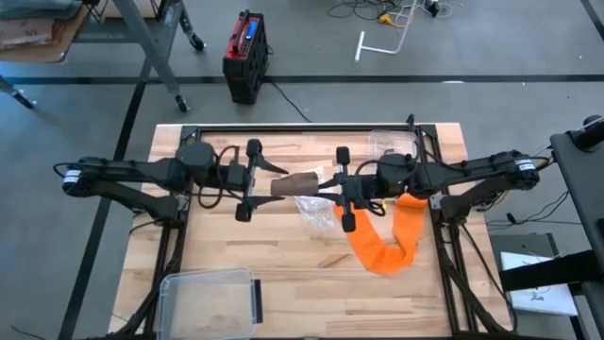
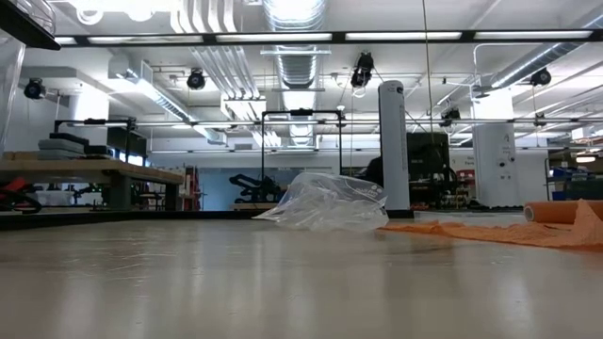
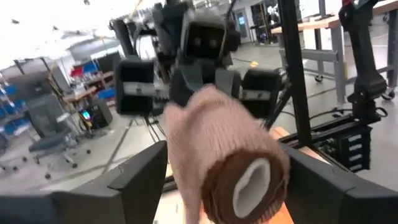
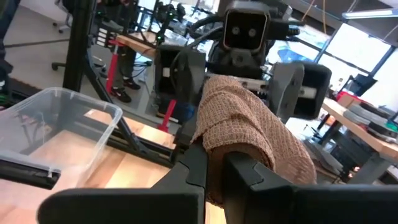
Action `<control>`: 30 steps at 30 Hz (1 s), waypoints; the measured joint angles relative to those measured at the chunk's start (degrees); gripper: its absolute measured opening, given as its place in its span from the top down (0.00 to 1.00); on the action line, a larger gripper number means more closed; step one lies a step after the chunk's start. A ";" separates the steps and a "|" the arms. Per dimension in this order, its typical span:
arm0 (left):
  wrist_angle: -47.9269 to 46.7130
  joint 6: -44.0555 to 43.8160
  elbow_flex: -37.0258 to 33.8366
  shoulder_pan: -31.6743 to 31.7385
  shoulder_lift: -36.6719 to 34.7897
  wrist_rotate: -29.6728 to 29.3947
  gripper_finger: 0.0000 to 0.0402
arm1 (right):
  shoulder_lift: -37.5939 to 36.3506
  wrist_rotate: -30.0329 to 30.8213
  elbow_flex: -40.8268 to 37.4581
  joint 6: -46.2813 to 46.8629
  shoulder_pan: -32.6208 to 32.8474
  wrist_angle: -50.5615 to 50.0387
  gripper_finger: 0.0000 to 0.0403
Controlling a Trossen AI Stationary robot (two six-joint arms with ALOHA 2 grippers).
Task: Roll bandage
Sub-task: Roll the brown bandage
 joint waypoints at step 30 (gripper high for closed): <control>-3.93 -0.21 -0.09 -1.11 -0.28 -14.54 0.89 | -2.41 7.47 4.86 10.60 1.05 -14.70 0.56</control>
